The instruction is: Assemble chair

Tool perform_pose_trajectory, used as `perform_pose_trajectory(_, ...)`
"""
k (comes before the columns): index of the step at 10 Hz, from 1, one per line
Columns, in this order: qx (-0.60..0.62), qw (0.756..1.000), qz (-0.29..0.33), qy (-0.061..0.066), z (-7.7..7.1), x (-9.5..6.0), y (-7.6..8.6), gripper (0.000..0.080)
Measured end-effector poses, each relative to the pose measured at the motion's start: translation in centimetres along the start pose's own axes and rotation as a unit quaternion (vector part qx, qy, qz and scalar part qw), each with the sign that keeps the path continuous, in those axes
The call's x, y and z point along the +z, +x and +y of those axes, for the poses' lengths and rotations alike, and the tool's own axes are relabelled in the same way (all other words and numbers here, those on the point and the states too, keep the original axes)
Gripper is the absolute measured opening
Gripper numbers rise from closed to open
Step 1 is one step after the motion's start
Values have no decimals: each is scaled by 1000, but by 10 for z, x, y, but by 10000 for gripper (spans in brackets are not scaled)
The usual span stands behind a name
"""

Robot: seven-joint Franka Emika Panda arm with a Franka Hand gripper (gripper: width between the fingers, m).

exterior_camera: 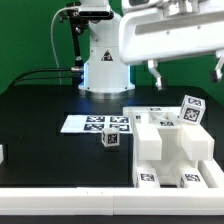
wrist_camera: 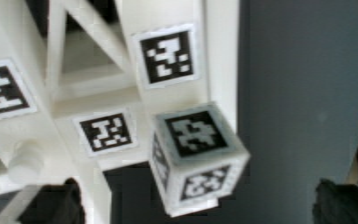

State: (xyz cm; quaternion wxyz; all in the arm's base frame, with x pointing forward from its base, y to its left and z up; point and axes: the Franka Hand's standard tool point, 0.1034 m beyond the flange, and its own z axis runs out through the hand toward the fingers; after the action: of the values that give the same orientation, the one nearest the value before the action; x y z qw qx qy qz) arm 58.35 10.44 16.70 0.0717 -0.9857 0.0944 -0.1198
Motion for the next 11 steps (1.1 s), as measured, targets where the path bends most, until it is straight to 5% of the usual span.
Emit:
perform_pose_trajectory(3,18,995,-100,-15,2,4,-4,649)
perform_pose_trajectory(5,18,994,-104,-22,6,5,-1,649)
perform_pose_trajectory(7,27,986,-139,-89,16,11,17,649)
perform_pose_trajectory(8,35,985,-126,-109,13,18,26,649)
perform_pose_trajectory(11,32,989,-106,-101,14,24,24,649)
